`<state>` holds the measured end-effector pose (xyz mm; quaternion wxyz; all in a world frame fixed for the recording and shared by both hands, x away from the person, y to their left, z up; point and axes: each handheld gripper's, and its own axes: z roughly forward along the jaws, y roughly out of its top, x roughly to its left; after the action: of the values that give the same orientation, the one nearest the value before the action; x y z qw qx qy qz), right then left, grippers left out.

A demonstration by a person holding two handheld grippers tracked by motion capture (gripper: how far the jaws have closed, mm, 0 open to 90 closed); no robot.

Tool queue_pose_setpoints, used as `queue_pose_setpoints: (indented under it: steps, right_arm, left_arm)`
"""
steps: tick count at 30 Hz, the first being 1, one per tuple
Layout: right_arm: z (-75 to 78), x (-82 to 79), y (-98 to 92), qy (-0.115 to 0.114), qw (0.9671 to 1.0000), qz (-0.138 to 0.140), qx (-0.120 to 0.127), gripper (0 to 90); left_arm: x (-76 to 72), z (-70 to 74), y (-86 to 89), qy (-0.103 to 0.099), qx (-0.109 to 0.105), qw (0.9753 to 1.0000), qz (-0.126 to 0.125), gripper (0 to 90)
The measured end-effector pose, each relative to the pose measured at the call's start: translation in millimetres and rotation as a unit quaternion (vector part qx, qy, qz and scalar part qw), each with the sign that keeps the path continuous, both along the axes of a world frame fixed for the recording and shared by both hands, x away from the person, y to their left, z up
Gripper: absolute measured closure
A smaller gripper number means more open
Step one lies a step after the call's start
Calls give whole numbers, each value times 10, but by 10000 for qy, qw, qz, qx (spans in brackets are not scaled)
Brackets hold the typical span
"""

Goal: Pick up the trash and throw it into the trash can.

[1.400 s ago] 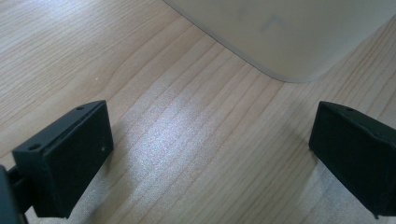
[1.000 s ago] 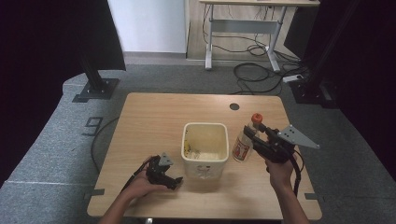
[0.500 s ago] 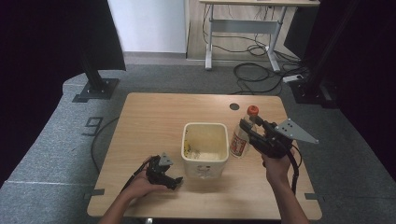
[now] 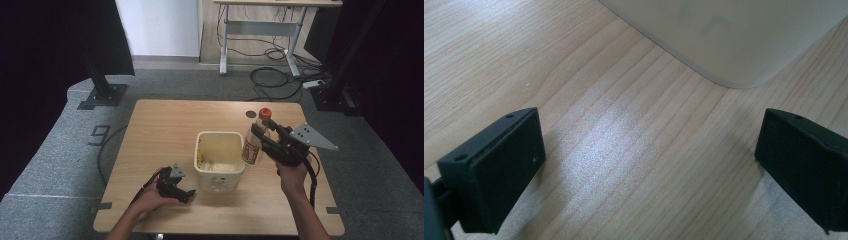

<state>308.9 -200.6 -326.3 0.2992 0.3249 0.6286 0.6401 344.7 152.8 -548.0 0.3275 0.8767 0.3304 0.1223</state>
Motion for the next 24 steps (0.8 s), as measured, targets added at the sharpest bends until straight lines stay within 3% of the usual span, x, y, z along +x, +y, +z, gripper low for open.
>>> queue_pose_setpoints:
  steps: [24]
  right_arm:
    - [-54,117,283,150,9996,224,-91,534]
  left_arm:
    - [0,0,0,-1,1,10000,0,0]
